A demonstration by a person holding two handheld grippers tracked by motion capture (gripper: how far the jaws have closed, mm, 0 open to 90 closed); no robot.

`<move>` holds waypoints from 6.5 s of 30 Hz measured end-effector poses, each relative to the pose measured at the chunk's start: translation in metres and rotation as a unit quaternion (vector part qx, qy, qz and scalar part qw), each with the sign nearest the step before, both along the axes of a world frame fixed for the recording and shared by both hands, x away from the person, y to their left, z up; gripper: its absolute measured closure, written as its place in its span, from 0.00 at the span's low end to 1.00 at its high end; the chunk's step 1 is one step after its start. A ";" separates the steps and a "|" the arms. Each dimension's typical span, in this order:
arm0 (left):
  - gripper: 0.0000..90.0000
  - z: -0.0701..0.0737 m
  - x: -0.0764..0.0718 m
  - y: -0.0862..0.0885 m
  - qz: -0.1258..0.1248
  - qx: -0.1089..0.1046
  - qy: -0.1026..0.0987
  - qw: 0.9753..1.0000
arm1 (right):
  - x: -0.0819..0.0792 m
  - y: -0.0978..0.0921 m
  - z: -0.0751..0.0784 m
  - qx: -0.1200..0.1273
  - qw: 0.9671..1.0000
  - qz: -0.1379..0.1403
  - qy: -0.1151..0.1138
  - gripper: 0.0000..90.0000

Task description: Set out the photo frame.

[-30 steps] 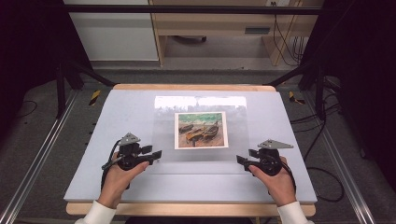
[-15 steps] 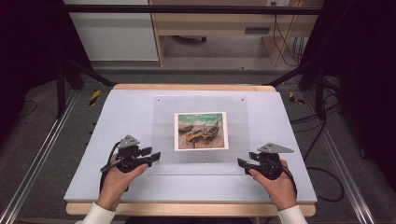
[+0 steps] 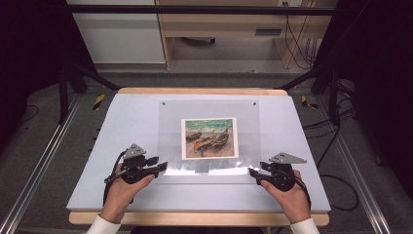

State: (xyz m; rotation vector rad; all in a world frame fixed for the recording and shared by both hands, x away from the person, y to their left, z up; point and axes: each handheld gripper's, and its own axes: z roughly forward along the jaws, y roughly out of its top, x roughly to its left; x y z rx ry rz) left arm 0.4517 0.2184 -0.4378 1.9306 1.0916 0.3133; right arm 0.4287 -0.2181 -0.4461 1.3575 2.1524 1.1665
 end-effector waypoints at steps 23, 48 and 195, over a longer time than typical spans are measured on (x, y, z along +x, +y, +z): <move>0.64 -0.003 -0.011 -0.001 0.008 0.004 -0.008 1.000 | -0.008 -0.001 -0.003 -0.005 1.000 -0.005 -0.001 0.59; 0.69 -0.005 -0.016 0.000 0.003 0.010 -0.005 1.000 | -0.014 -0.003 -0.006 -0.009 1.000 -0.009 0.002 0.65; 0.45 -0.021 -0.034 -0.002 -0.035 0.043 0.009 0.998 | -0.029 0.003 -0.018 -0.030 0.999 -0.011 0.019 0.42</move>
